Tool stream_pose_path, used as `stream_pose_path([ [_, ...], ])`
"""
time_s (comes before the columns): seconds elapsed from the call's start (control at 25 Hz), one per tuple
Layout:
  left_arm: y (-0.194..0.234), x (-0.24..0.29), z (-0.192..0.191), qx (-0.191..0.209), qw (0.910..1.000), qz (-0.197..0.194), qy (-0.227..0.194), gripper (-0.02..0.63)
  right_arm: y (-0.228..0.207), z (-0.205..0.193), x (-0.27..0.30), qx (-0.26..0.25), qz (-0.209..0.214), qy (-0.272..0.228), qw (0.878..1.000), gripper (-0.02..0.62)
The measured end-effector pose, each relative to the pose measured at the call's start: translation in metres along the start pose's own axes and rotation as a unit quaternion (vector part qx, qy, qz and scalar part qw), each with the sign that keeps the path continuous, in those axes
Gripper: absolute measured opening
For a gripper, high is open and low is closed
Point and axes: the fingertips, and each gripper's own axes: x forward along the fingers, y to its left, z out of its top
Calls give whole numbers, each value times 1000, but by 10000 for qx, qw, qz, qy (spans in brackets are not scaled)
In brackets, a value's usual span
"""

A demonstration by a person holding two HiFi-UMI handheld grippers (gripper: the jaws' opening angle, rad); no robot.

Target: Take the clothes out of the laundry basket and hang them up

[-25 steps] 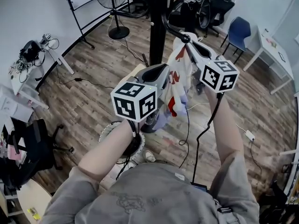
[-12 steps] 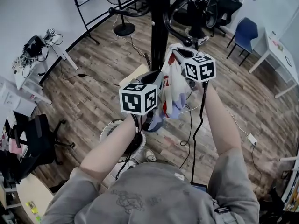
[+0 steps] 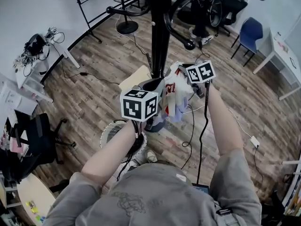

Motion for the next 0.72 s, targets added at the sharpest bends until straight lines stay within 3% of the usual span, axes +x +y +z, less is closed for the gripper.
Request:
stream_pose_path([
  [0.28, 3, 3, -11, -143, 9998, -85, 88, 3, -8, -55, 18, 1124, 759, 266, 9904, 72],
  [0.72, 6, 3, -24, -18, 9998, -84, 184, 3, 8, -103, 34, 2020, 815, -63, 9760, 69],
])
